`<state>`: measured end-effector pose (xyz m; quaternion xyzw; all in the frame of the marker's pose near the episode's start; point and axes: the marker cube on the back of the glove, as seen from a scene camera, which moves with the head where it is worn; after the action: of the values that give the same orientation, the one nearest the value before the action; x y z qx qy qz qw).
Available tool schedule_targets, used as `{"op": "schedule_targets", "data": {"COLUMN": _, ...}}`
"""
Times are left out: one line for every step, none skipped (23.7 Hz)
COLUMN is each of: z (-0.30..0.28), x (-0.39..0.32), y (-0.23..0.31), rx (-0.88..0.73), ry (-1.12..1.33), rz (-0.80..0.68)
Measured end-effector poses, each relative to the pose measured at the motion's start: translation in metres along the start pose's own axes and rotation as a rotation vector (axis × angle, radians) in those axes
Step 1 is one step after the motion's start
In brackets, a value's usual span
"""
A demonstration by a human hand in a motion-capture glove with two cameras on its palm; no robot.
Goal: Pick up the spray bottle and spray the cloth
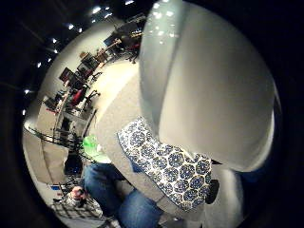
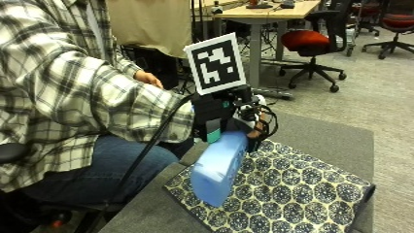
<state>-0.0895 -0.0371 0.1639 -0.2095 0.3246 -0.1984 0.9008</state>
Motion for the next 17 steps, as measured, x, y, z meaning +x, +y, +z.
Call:
{"op": "schedule_targets", "data": {"z": 0.002, "x": 0.000, "y": 0.000, "rx": -0.007, "ry": 0.010, "rz": 0.007}}
{"op": "schedule_targets", "data": {"z": 0.004, "x": -0.001, "y": -0.001, "rx": -0.015, "ry": 0.019, "rz": 0.014}}
{"op": "schedule_targets", "data": {"z": 0.005, "x": -0.001, "y": -0.001, "rx": -0.023, "ry": 0.029, "rz": 0.018}}
{"op": "schedule_targets", "data": {"z": 0.007, "x": -0.002, "y": -0.001, "rx": -0.031, "ry": 0.040, "rz": 0.017}}
{"op": "schedule_targets", "data": {"z": 0.009, "x": -0.002, "y": -0.001, "rx": -0.038, "ry": 0.052, "rz": 0.009}}
{"op": "schedule_targets", "data": {"z": 0.011, "x": -0.002, "y": -0.001, "rx": -0.044, "ry": 0.063, "rz": -0.006}}
{"op": "schedule_targets", "data": {"z": 0.012, "x": -0.002, "y": 0.000, "rx": -0.050, "ry": 0.074, "rz": -0.024}}
{"op": "schedule_targets", "data": {"z": 0.014, "x": -0.003, "y": 0.001, "rx": -0.056, "ry": 0.082, "rz": -0.038}}
{"op": "schedule_targets", "data": {"z": 0.015, "x": -0.003, "y": 0.001, "rx": -0.060, "ry": 0.088, "rz": -0.049}}
{"op": "schedule_targets", "data": {"z": 0.016, "x": -0.004, "y": 0.001, "rx": -0.064, "ry": 0.092, "rz": -0.057}}
{"op": "schedule_targets", "data": {"z": 0.017, "x": -0.004, "y": 0.001, "rx": -0.067, "ry": 0.096, "rz": -0.062}}
{"op": "schedule_targets", "data": {"z": 0.018, "x": -0.005, "y": 0.001, "rx": -0.069, "ry": 0.100, "rz": -0.066}}
{"op": "schedule_targets", "data": {"z": 0.018, "x": -0.006, "y": 0.002, "rx": -0.070, "ry": 0.103, "rz": -0.069}}
{"op": "schedule_targets", "data": {"z": 0.019, "x": -0.006, "y": 0.002, "rx": -0.071, "ry": 0.106, "rz": -0.071}}
{"op": "schedule_targets", "data": {"z": 0.020, "x": -0.007, "y": 0.002, "rx": -0.071, "ry": 0.103, "rz": -0.075}}
{"op": "schedule_targets", "data": {"z": 0.020, "x": -0.008, "y": 0.003, "rx": -0.071, "ry": 0.095, "rz": -0.081}}
{"op": "schedule_targets", "data": {"z": 0.020, "x": -0.009, "y": 0.003, "rx": -0.070, "ry": 0.081, "rz": -0.088}}
